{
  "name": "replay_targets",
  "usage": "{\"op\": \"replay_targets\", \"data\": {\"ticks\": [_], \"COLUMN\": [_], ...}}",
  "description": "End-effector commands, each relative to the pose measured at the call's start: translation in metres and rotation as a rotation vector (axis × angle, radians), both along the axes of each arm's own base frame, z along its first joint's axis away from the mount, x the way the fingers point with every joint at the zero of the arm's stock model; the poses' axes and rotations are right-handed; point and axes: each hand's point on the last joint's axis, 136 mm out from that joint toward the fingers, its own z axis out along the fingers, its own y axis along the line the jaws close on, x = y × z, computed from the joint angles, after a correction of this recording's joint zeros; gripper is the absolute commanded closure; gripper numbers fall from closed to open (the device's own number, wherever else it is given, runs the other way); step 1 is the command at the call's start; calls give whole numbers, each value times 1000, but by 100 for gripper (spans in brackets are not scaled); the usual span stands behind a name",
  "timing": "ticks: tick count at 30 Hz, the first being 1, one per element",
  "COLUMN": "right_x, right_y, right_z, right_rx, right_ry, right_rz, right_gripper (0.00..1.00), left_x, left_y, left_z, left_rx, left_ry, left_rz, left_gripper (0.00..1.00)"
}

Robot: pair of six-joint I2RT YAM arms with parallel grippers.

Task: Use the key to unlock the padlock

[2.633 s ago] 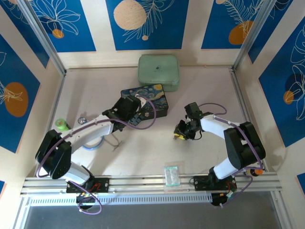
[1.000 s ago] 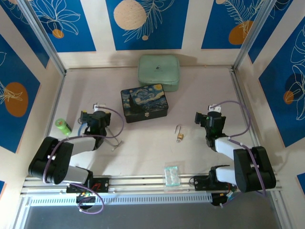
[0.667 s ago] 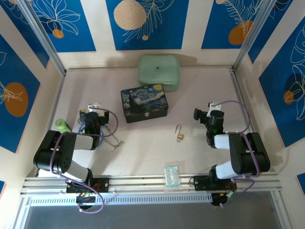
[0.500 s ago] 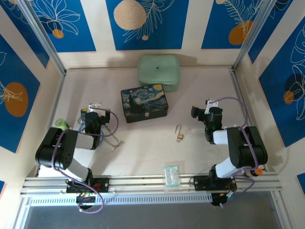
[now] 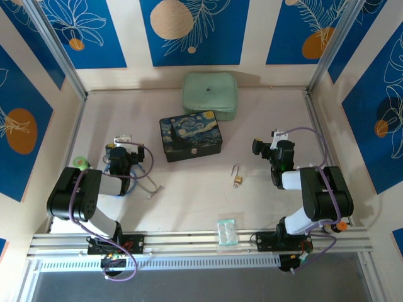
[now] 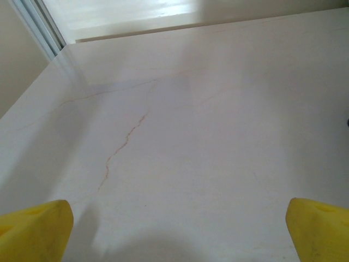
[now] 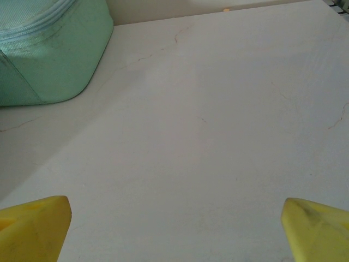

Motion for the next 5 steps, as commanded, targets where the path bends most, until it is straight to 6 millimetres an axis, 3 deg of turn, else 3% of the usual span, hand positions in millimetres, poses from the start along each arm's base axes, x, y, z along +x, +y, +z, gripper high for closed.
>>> {"op": "replay_targets", "data": {"ticks": [1, 5], "right_x": [8, 6], "right_y": [2, 4], "right_z": [11, 13], "right_rx": [16, 4], "right_ry": [-31, -40], "right_rz": [33, 35], "right_gripper": [1, 1], "left_x": [6, 6], "left_y": [-2, -2], "left_z": [10, 10], "left_rx": [-18, -19], "left_ry": [-35, -37], "left_rz": [-9, -10], "left_gripper": [1, 1]}}
